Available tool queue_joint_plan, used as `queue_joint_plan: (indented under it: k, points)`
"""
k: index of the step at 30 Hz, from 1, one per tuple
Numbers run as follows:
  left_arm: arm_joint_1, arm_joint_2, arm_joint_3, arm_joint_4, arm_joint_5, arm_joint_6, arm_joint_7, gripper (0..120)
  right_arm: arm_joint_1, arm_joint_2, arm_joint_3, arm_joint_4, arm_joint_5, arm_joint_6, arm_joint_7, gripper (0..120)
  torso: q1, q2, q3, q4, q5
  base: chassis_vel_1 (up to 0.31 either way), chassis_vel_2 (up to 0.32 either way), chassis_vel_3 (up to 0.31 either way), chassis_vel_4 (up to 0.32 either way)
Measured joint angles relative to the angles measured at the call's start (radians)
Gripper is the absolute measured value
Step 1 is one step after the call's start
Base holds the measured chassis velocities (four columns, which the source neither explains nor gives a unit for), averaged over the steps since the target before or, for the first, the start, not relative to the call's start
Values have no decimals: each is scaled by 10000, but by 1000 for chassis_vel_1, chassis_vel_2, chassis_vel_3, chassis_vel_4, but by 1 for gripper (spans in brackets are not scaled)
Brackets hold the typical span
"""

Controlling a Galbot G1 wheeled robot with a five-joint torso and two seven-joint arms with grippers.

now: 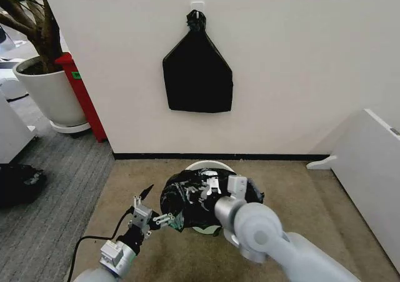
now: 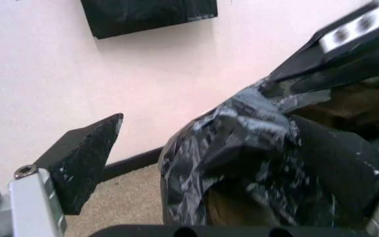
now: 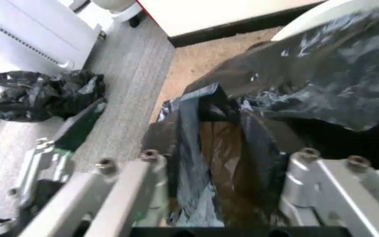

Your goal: Place the garbage bag over the trash bin.

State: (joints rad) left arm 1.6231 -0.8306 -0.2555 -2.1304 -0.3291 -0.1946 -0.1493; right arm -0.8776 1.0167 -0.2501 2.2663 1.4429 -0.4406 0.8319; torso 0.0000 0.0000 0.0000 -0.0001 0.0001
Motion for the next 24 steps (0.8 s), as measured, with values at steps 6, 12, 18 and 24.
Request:
queue_joint_plan:
  k: [6, 12, 18, 24]
  points:
    - [523, -50, -684, -597, -464, 77, -28, 100, -121, -603, 1027, 1010, 464, -86, 119, 57, 0, 0, 0, 0, 0, 0, 0, 0, 0]
    - [1082, -185, -1689, -1627, -1400, 435, -356, 100, 251, -1252, 2462, 1034, 621, -481, -990, 78, 0, 0, -1, 2, -1, 0, 0, 0, 0]
    - [1417, -304, -2818, -2605, -2546, 1379, -1013, 100, 727, -1929, 3352, -838, -1020, -1552, -4022, 98, 0, 0, 0, -2, 4, 0, 0, 0, 0]
    - [1667, -736, -3667, -3291, -3795, 2980, -2132, 100, 3061, -2206, 1980, -3173, -2168, -2846, -6298, 100, 0, 0, 0, 2, 1, 0, 0, 0, 0]
